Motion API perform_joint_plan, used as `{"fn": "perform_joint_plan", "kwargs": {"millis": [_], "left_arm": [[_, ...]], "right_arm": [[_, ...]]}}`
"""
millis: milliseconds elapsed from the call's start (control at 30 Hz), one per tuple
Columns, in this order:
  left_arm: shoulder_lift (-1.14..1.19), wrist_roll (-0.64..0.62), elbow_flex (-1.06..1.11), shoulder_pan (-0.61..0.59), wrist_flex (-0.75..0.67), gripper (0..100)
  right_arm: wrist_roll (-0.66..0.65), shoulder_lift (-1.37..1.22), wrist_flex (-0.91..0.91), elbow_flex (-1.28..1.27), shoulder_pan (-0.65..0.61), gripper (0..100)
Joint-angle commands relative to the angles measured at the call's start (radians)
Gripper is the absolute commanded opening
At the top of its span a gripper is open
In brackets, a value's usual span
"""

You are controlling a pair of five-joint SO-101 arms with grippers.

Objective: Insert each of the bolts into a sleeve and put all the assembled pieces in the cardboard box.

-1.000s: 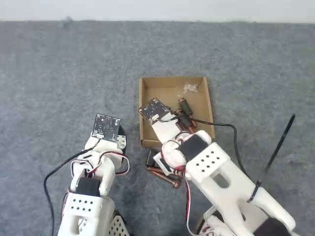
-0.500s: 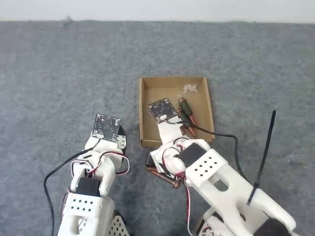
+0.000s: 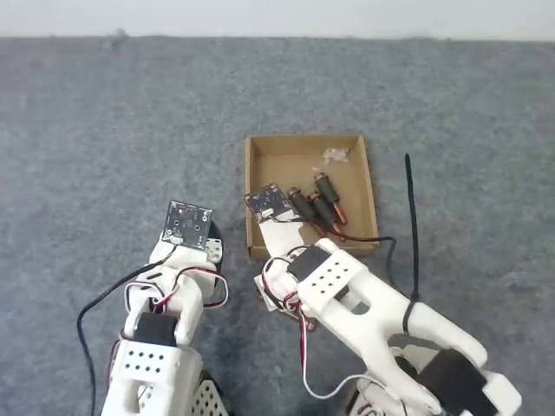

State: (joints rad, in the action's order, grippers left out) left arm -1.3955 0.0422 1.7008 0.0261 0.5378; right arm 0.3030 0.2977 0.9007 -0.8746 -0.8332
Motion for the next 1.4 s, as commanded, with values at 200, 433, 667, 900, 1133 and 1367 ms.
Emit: {"fn": "perform_joint_plan", "kwargs": {"millis": [200, 433, 667, 900, 1133, 1367], "left_arm": [[-0.011, 0.009, -0.008, 0.003, -0.028, 1], [-0.011, 0.009, -0.008, 0.002, -0.023, 1], [-0.011, 0.009, -0.008, 0.002, -0.023, 1], [-0.011, 0.009, -0.008, 0.003, -0.023, 1], [-0.011, 0.009, -0.008, 0.003, -0.021, 1], [-0.011, 0.009, -0.008, 0.003, -0.021, 1]], "right_arm": [[0.014, -0.085, -0.068, 0.071, 0.021, 12.5], [0.011, -0.124, -0.059, 0.098, 0.036, 11.3], [0.011, -0.127, -0.062, 0.098, 0.050, 19.4], [-0.044, -0.133, -0.070, 0.115, 0.053, 14.9], [-0.051, -0.189, -0.071, 0.149, 0.053, 14.9], [-0.101, -0.351, 0.067, 0.302, 0.053, 14.5]]}}
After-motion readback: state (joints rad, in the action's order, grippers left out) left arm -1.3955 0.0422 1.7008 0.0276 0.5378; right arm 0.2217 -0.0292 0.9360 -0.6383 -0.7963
